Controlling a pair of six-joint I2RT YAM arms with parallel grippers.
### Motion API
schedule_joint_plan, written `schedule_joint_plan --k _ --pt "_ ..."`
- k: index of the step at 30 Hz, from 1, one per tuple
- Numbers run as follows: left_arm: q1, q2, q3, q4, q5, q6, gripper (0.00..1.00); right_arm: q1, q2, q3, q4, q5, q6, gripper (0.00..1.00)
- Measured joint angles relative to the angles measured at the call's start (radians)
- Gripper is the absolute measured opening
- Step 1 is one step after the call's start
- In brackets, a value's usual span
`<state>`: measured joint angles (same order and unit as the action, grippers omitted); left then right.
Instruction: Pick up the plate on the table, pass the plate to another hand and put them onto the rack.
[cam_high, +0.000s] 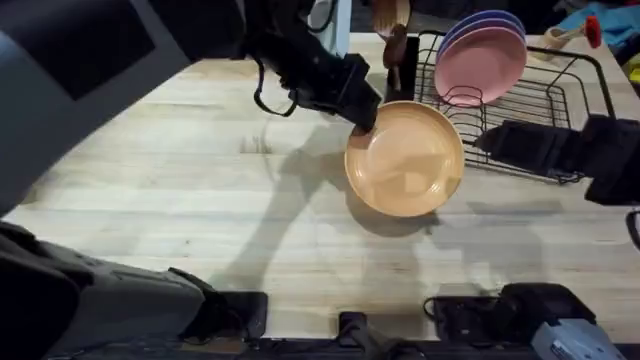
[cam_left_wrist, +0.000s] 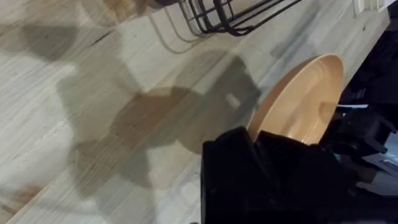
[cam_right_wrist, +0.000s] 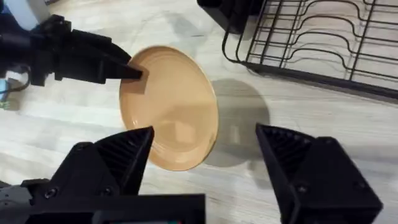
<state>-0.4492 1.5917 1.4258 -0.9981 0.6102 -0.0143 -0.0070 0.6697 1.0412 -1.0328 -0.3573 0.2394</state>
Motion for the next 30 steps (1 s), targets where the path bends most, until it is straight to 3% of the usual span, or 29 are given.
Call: schedule_joint_plan --k 18,21,23,30 --pt "0.0 0.0 0.0 0.0 0.0 0.0 0.043 0.0 0.116 0.002 -0.008 -0.003 0.0 0.997" --pt "0.0 0.0 0.0 0.0 0.0 0.0 0.043 0.009 0.169 0.002 -0.018 -0.003 0.0 0.997" --pt "0.0 0.0 0.0 0.0 0.0 0.0 0.043 0.089 0.314 0.002 -0.019 -0.003 0.0 0.997" --pt "0.0 0.0 0.0 0.0 0.0 0.0 0.043 0.096 0.422 0.002 -0.018 -0.003 0.0 0.997"
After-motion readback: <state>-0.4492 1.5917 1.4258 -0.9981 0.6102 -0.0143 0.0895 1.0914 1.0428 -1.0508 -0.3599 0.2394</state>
